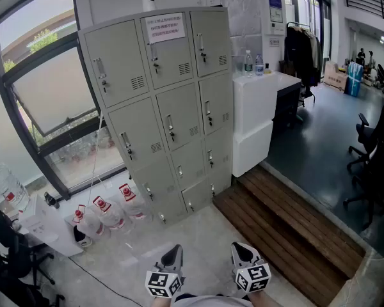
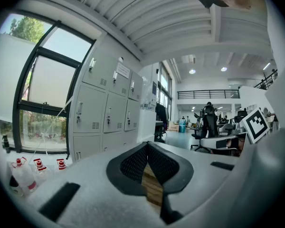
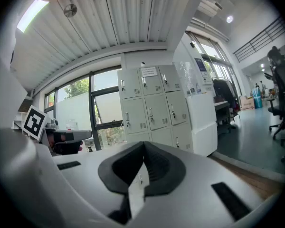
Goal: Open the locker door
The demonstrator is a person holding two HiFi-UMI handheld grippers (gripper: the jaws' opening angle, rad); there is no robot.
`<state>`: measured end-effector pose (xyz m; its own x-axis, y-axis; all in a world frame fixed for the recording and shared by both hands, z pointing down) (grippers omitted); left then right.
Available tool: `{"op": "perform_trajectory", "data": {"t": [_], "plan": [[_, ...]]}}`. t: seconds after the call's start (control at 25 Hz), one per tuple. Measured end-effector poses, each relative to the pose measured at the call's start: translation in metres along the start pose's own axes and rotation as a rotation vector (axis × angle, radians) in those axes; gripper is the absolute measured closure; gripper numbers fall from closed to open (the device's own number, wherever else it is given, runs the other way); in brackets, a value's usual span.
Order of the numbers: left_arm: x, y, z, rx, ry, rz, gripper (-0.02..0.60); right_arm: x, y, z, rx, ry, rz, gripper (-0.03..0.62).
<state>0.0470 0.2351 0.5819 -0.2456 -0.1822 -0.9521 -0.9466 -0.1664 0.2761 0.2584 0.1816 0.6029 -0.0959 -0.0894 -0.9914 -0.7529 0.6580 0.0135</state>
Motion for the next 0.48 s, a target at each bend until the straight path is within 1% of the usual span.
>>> {"op": "perform_trajectory", "data": {"t": [0.48], "plan": [[0.0061, 0.0014, -0.0050, 0.000, -0.004, -0.015, 0.579, 0.0002, -0.0038, -0.0029, 0.000, 0.001, 0.007, 0.582]]}}
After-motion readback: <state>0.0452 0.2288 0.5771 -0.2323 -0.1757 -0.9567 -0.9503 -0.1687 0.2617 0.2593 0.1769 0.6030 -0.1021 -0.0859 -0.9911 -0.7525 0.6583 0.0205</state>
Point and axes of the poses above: the fingertips, and each gripper's own axes: z backward along the fingers, y to its left, x out of its top, the point moved 3 cm from there along z, backward along the fingers, and after that the axes turned 12 degrees about z, right-handed, at the moved point
